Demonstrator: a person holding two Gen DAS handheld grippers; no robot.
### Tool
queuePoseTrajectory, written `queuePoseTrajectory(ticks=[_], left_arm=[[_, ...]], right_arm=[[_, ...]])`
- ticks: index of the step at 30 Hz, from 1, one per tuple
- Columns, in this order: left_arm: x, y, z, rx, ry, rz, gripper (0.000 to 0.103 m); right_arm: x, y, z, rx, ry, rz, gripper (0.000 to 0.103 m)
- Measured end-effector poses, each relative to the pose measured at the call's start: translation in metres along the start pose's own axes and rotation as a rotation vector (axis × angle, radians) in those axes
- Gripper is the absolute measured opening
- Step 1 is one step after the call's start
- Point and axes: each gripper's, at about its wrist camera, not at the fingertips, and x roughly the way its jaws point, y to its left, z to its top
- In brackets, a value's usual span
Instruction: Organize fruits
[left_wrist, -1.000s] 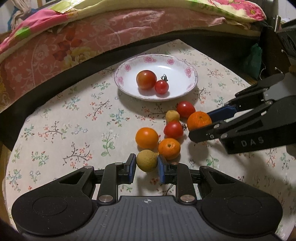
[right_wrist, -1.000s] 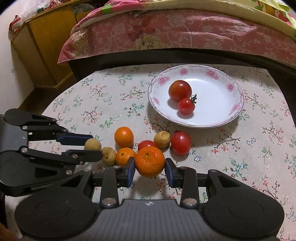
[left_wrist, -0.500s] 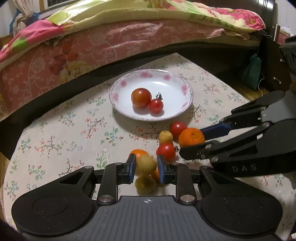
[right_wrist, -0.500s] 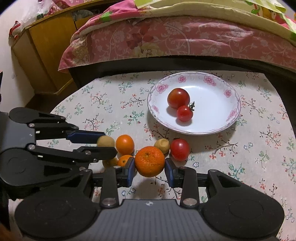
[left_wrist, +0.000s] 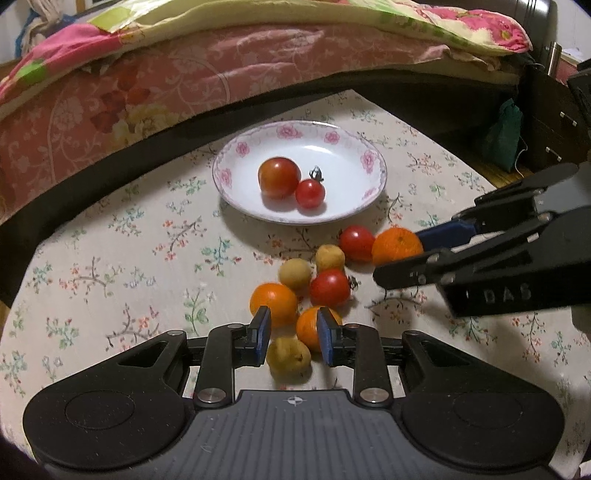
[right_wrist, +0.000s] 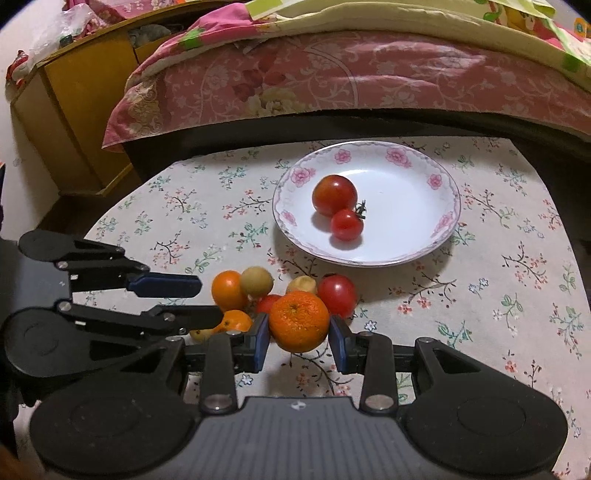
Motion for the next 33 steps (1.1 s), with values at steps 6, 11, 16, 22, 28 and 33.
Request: queuePoseTrajectory(ticks=[6, 11, 16, 22, 28, 33], left_arm=[[0.005, -0.003, -0.013, 0.022, 0.033, 0.013, 0.047], [0.007, -0.004, -0.013, 0.040, 0.029, 0.018, 0.050], [0.016, 0.002, -0.019, 0.025, 0.054, 0.035, 0.047], [0.018, 0.004, -0.018, 0.012, 0.053, 0.037, 0.034], [0.013, 0.002, -0.024, 0.039, 0.057, 0.049, 0.037], [0.010, 0.004, -0.029, 0.031, 0.045, 0.045, 0.039]], right_arm=[[0.000, -0.002, -0.002, 0.002, 0.006, -0.003, 0.033], [0.001, -0.002, -0.001, 0.001, 0.010, 0.001, 0.033], [0.001, -0.001, -0.001, -0.001, 0.009, 0.004, 0.033], [0.001, -0.001, -0.001, -0.002, 0.009, 0.005, 0.033], [0.001, -0.002, -0.001, 0.001, 0.006, 0.002, 0.033], [0.003, 0.000, -0.001, -0.005, 0.012, 0.005, 0.033]])
